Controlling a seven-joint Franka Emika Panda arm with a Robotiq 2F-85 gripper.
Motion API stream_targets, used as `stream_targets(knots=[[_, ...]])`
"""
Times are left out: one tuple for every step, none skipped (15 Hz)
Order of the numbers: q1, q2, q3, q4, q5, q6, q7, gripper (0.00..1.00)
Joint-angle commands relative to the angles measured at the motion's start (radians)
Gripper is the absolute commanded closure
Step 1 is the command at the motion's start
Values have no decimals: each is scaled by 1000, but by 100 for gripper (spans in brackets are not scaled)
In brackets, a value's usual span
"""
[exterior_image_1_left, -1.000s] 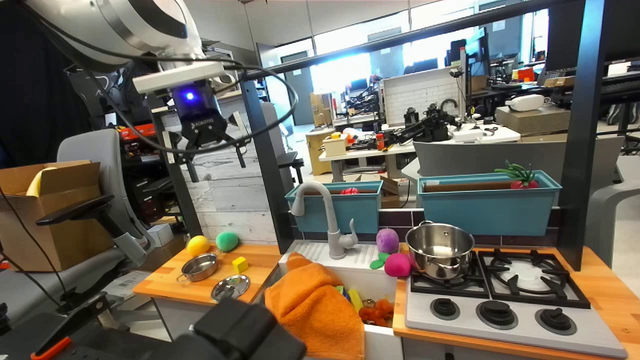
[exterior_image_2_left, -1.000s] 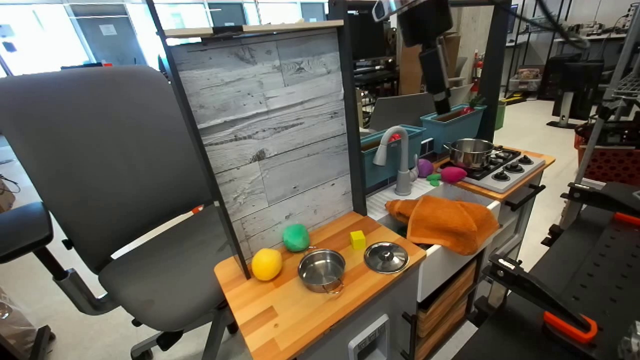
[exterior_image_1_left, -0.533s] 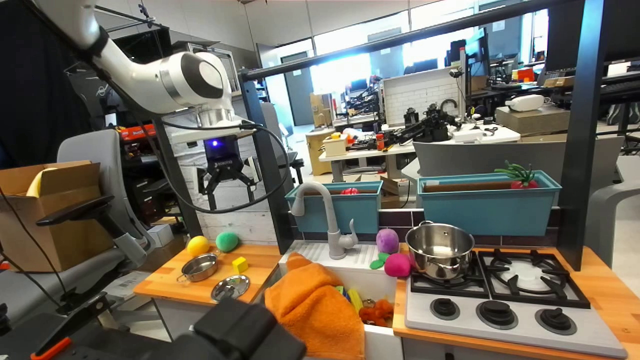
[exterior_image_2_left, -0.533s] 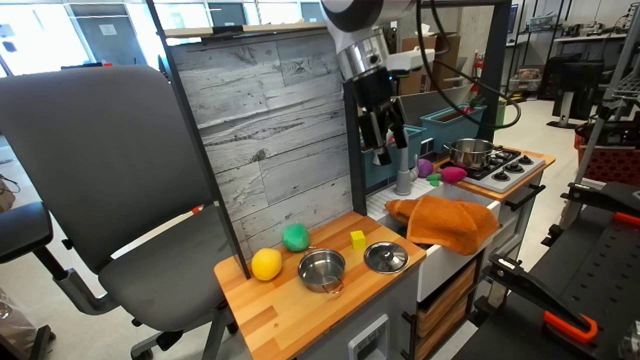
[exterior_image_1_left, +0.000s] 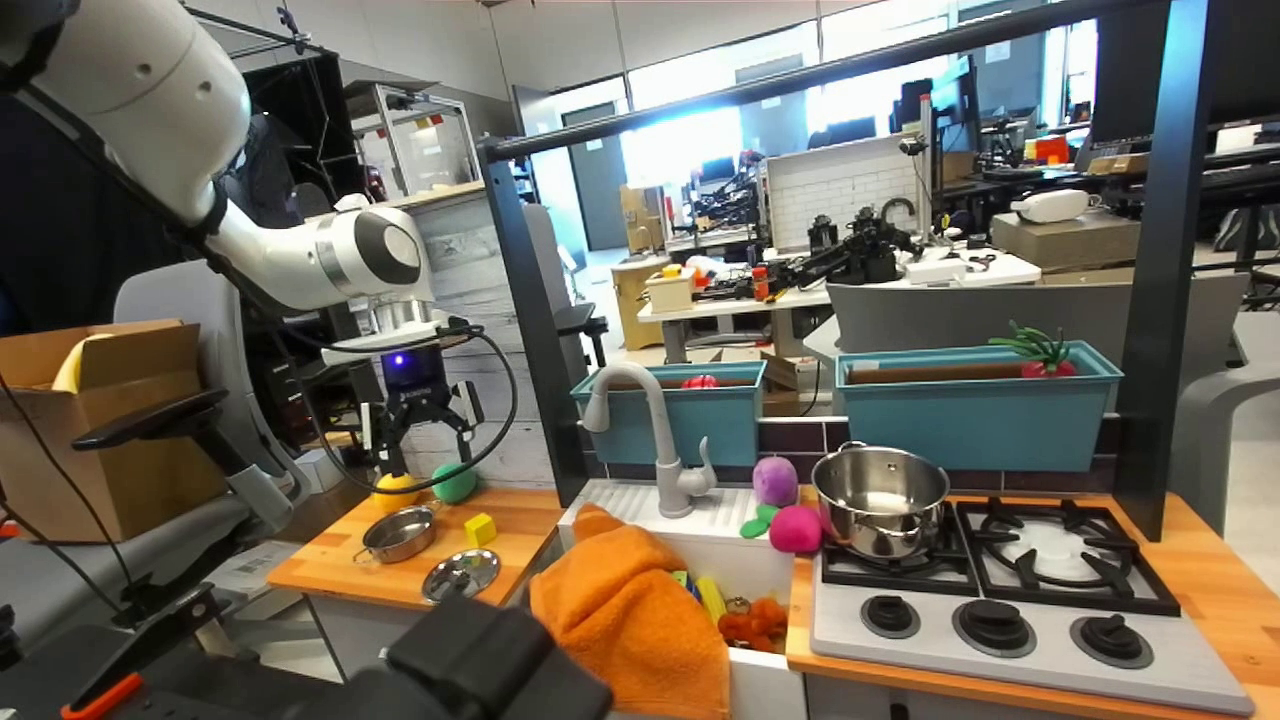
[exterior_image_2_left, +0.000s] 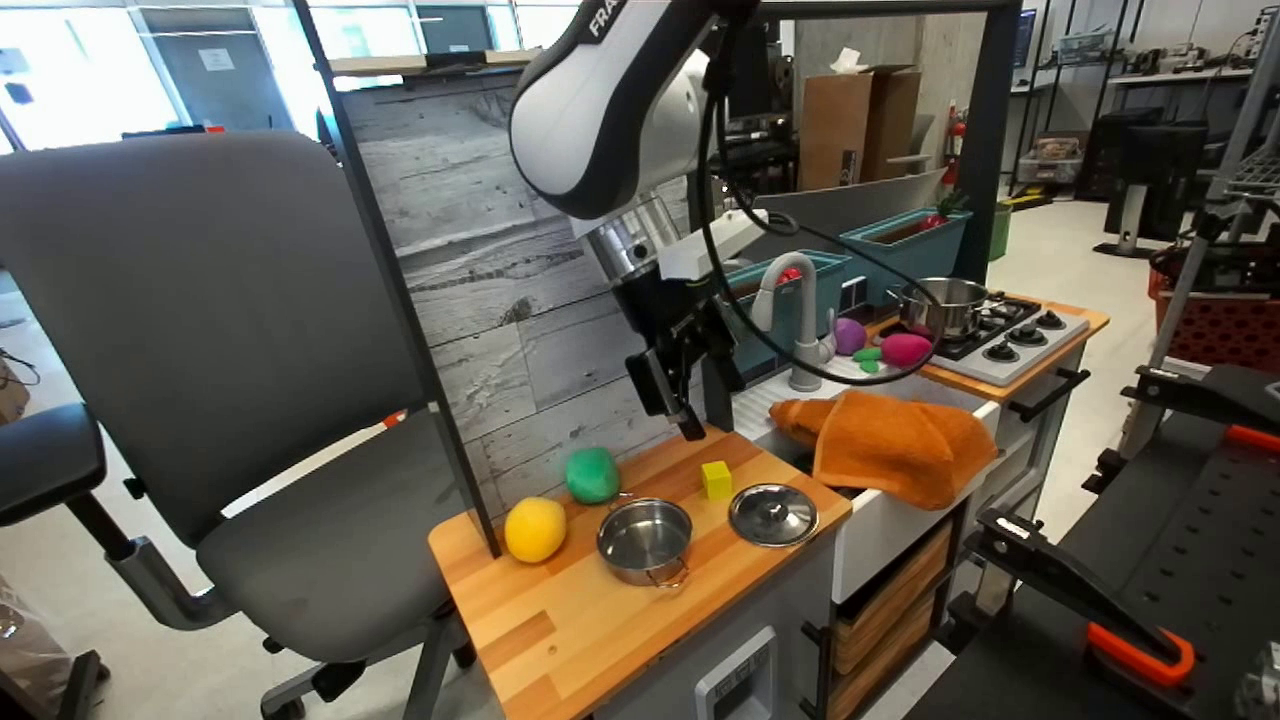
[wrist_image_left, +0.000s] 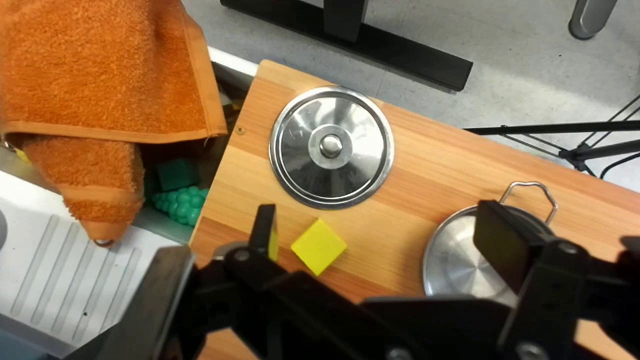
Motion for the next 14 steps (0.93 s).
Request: stream_targets(knots=[[6, 132, -28, 236, 9, -135, 58, 0], [3, 154, -33, 276, 9, -155, 67, 0], [1, 179, -38, 317, 9, -169, 76, 0], [1, 198, -41, 350, 10, -186, 83, 0], [-1, 218, -40, 378, 14, -176, 90, 0], [-2, 242, -42, 406, 11, -153, 92, 0], [0, 267, -39, 432, 9, -93, 93, 0], [7, 287, -42, 456, 2, -74, 91, 0], [12, 317, -40, 494, -7, -64, 93, 0], [17, 340, -39, 521, -10, -53, 91, 0], [23, 363, -40, 547, -13, -41, 90, 0], [27, 390, -40, 573, -17, -31, 84, 0], [33, 413, -42, 600, -19, -30, 87, 0], [41, 437, -47, 625, -24, -28, 91, 0]])
